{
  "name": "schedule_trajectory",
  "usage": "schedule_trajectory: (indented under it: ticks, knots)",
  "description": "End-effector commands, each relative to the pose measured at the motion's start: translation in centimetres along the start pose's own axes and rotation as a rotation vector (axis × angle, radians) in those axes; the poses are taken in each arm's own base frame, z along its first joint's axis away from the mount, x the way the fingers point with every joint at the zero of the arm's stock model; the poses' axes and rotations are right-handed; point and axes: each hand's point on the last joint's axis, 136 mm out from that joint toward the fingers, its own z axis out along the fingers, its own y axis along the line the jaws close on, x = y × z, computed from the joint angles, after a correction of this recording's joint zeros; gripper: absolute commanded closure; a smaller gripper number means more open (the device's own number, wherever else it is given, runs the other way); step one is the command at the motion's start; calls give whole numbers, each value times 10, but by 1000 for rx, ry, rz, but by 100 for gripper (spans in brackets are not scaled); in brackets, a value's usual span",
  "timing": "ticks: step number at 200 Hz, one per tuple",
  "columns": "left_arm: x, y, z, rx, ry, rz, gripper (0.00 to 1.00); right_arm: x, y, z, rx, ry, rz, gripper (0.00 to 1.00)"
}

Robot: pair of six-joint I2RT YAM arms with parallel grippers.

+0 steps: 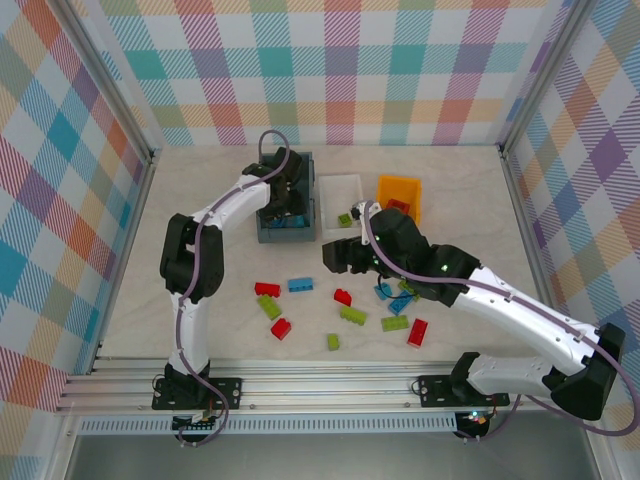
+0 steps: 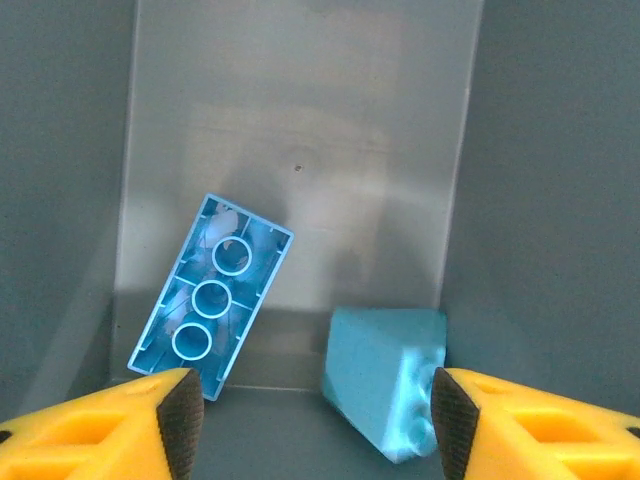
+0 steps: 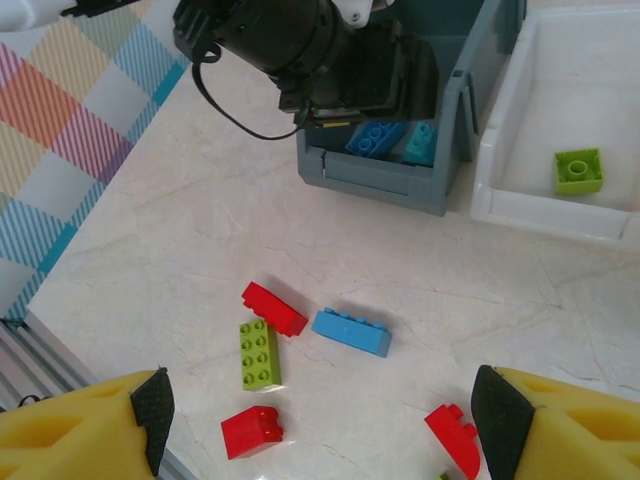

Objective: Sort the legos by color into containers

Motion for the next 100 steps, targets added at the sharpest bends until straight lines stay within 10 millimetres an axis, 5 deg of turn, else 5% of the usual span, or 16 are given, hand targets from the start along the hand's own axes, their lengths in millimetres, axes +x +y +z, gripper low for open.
schedule_trajectory:
  ticks: [1,55,76,100]
  knots:
    - [-12,-2,-34,41,-53,-13,36,11,-19,0,101,25,28,20]
    - [-8,-19,-106,151,-169,-24,38,75,-146,-9,559,253,299,27]
    - [19,-46,-138,260,-214,4,37,91,-191,3,634,364,379,27]
    - [74,-81,-166,388,-249,70,35,104,-223,26,656,437,437,25]
